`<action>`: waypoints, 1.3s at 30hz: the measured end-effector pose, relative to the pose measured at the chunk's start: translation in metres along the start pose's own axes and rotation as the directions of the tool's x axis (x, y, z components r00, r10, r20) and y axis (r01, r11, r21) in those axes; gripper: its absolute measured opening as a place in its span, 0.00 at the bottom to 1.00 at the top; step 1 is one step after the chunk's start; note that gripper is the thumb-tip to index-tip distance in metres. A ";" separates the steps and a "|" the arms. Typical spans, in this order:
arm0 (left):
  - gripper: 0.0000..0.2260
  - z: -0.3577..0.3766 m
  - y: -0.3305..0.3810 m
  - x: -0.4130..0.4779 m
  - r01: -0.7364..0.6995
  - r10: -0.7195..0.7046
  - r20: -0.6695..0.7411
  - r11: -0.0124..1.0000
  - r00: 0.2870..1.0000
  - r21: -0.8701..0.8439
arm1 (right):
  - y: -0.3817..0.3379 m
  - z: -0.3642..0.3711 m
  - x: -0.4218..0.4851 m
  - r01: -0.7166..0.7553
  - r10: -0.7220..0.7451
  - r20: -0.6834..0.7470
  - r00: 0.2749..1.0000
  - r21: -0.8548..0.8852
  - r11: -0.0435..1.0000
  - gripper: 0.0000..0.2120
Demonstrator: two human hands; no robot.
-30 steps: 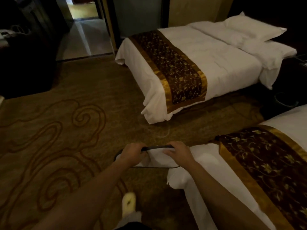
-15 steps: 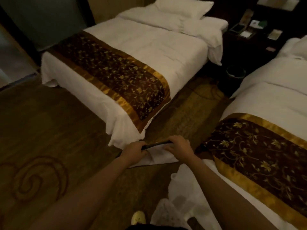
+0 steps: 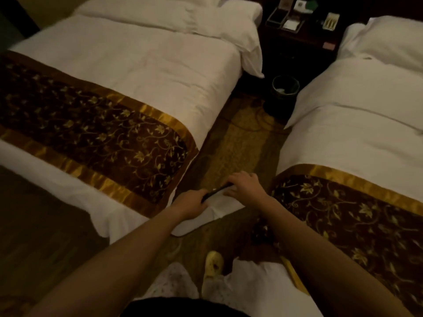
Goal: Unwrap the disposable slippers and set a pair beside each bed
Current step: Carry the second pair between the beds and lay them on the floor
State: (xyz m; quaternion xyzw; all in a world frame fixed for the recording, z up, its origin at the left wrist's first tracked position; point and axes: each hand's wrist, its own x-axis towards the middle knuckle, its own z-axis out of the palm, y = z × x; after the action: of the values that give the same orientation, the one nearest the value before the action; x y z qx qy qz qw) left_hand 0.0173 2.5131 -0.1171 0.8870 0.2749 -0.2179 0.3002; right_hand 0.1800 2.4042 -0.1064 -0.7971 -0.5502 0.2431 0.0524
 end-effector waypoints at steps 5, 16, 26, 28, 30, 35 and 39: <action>0.17 -0.037 0.014 0.077 0.003 0.000 0.026 0.994 1.000 -0.106 | 0.034 -0.044 0.060 -0.036 0.035 -0.009 0.999 -0.139 0.990 0.17; 0.10 -0.043 -0.006 0.314 0.220 -0.208 0.128 0.519 0.970 -0.826 | 0.143 -0.013 0.205 -0.416 0.464 -0.158 0.872 0.262 0.871 0.45; 0.10 0.112 -0.036 0.562 0.361 -0.254 0.324 0.114 0.911 -0.926 | 0.307 0.215 0.340 -0.598 0.651 0.133 0.747 0.563 0.571 0.58; 0.11 0.151 -0.051 0.604 0.380 -0.248 0.345 0.106 0.905 -0.919 | 0.341 0.265 0.364 -0.595 0.664 0.114 0.739 0.573 0.564 0.58; 0.16 0.185 -0.070 0.644 0.375 -0.229 0.338 0.140 0.913 -0.917 | 0.375 0.309 0.386 -0.586 0.662 0.091 0.744 0.566 0.580 0.57; 0.13 0.240 -0.112 0.720 0.284 -0.132 0.261 0.202 0.956 -0.937 | 0.446 0.387 0.430 -0.525 0.595 0.103 0.797 0.606 0.598 0.58; 0.05 0.265 -0.131 0.752 0.222 -0.102 0.207 0.169 0.973 -0.960 | 0.479 0.410 0.450 -0.470 0.535 0.084 0.841 0.603 0.645 0.57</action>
State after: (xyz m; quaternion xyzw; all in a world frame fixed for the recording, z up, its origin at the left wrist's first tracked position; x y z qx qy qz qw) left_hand 0.4442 2.6961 -0.7784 0.4463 0.4284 -0.0652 0.7830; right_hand 0.5298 2.5485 -0.7823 -0.8701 -0.1972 0.3688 0.2607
